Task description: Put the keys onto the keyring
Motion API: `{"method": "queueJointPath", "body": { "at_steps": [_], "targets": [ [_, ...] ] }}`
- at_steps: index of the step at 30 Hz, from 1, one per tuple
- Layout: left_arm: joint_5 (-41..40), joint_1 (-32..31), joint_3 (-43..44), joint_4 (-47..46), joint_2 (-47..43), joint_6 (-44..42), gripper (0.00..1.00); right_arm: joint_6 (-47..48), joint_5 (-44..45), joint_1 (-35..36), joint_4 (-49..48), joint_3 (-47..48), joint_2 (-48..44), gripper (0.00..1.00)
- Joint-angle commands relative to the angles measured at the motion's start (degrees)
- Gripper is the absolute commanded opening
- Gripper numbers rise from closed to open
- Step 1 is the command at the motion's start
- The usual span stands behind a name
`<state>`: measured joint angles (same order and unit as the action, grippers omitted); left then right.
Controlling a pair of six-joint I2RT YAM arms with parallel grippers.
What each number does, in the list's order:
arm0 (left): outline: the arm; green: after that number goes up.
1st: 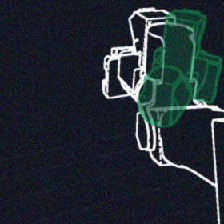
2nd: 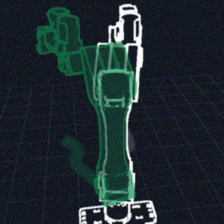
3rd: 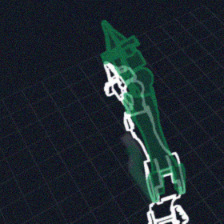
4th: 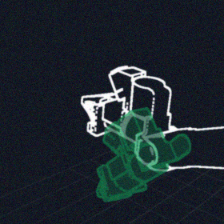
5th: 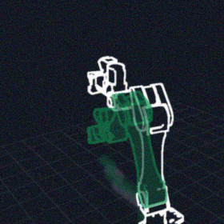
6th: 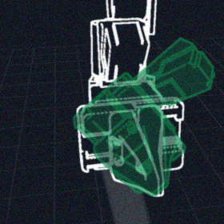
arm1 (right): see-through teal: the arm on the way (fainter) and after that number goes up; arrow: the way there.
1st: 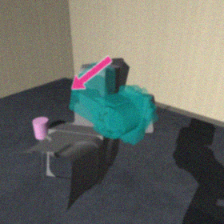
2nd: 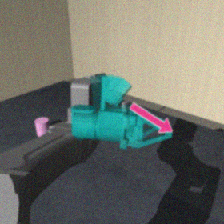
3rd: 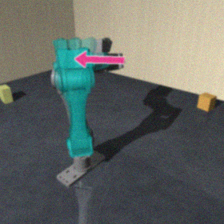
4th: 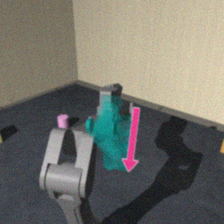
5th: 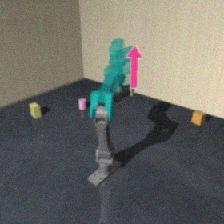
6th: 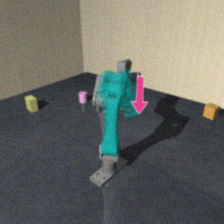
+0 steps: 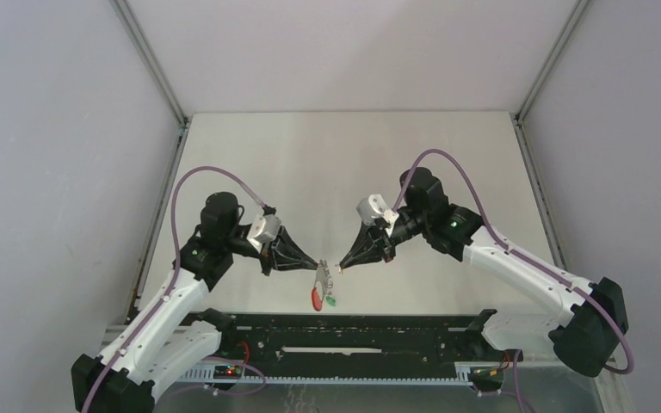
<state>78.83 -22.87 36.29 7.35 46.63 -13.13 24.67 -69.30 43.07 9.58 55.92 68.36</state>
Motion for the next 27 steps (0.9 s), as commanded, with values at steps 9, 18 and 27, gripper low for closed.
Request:
{"method": "queueJointPath", "body": {
  "at_steps": [9,18,27],
  "targets": [
    [2.1,-1.2,4.9,-1.8,1.6,-4.4,0.0,4.8,-2.8,-0.4,2.1,4.9,2.4,0.0],
    [1.5,-1.5,5.1,-3.2,2.2,-3.2,0.0,5.3,-2.6,0.4,1.5,6.0,3.9,0.0],
    [0.9,-1.6,4.6,-3.7,1.8,-2.7,0.0,4.5,-2.2,1.1,-0.2,6.6,4.6,0.0]
  ]
}}
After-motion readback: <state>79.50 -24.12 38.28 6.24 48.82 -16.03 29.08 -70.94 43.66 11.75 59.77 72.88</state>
